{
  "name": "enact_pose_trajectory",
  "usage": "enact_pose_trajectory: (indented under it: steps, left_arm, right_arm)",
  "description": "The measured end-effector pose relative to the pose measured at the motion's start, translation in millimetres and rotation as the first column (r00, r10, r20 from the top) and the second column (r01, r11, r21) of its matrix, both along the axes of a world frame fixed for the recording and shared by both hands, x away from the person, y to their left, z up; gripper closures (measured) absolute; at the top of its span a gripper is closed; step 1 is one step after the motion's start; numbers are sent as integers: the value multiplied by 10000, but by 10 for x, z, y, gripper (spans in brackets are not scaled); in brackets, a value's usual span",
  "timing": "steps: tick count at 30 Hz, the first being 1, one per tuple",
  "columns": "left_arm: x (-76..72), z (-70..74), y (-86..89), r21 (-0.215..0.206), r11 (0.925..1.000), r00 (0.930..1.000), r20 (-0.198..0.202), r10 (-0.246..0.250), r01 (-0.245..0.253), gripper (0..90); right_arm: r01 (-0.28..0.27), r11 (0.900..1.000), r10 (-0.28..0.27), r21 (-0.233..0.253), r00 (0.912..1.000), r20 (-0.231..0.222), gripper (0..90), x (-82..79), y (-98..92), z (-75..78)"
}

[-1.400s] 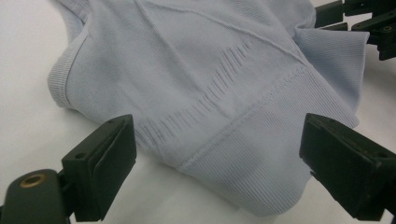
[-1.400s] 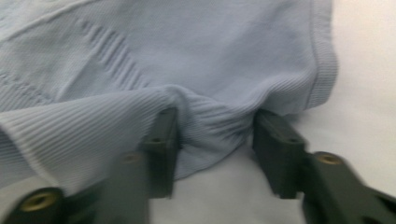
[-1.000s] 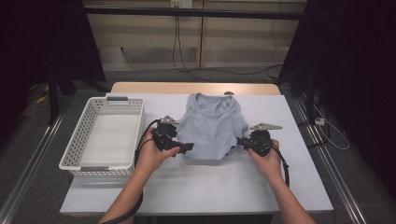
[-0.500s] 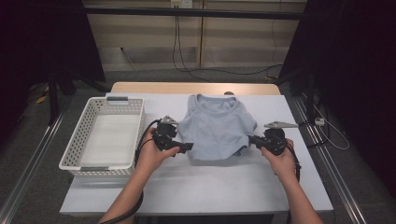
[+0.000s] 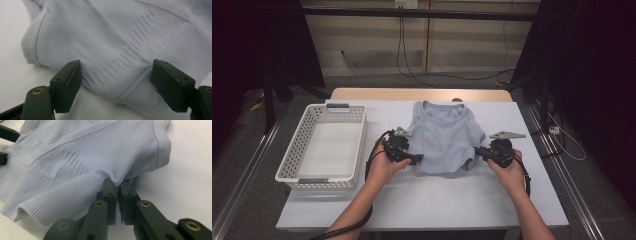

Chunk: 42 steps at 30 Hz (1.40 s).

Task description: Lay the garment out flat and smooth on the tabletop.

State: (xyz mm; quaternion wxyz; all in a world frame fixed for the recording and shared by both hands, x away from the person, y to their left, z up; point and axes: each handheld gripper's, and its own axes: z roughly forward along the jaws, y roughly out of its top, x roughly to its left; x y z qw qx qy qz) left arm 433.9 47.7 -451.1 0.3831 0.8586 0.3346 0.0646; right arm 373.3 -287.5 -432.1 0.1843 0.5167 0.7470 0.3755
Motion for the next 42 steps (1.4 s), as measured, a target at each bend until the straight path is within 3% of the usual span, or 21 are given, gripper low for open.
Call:
enact_pose_trajectory:
  steps: [1, 6, 7, 9, 11, 14, 18, 22, 28, 31, 35, 38, 42]
  left_arm:
    - [6, -27, -15, 79, 10000, 9999, -121, -21, 22, 266]
    - [-23, -10, -65, 666, 9977, 9998, 151, -123, 113, 365]
    - [-29, -7, -68, 727, 9973, 9996, 224, -142, 125, 422]
    - [-38, 6, -66, 573, 9983, 9999, -12, -114, 114, 602]
    - [-38, 19, -63, 507, 9987, 9998, -176, -22, 31, 722]
    - [-31, 69, -37, 244, 9997, 9992, -397, 60, -51, 832]
    - [-6, 192, 71, -280, 9989, 9988, -338, 361, -370, 845]
    - [7, 276, 153, -747, 9955, 9979, -330, 565, -589, 848]
    - [3, 235, 114, -578, 9974, 9984, -404, 403, -426, 847]
    - [10, 237, 128, -634, 9970, 9980, -469, 417, -447, 848]
    - [14, 235, 142, -690, 9969, 9980, -523, 342, -378, 847]
    - [9, 238, 133, -673, 9971, 9983, -490, 310, -343, 847]
    - [5, 252, 136, -714, 9970, 9985, -481, 277, -311, 847]
  right_arm:
    - [-6, 10000, 6, 17, 10000, -10, 850, 2, 2, -1]
    - [12, 9999, -12, 128, 10000, -3, 846, 2, 12, -9]
    - [-10, 9999, 9, 111, 10000, 24, 846, 2, 13, -12]
    - [-12, 9999, 12, 143, 10000, -8, 845, 0, 11, -15]
    - [-42, 9998, 43, 185, 10000, -31, 844, 0, 7, -17]
    - [-87, 9998, 89, 203, 9999, -73, 848, -8, -4, -4]
    - [-132, 9995, 133, 286, 9999, -19, 862, -28, -94, 48]
    - [183, 9994, -187, 304, 9997, 131, 881, -41, -201, 103]
    - [370, 9993, -369, -41, 9990, 233, 893, -53, -276, 131]
    - [698, 9957, -670, -602, 9967, 466, 900, -55, -289, 98]
    - [674, 9977, -671, -118, 9975, 214, 891, -74, -357, 75]
    - [399, 9990, -399, 194, 9992, -1, 826, -103, -334, 43]
    - [297, 9995, -300, -101, 9993, -240, 726, -128, -285, -46]
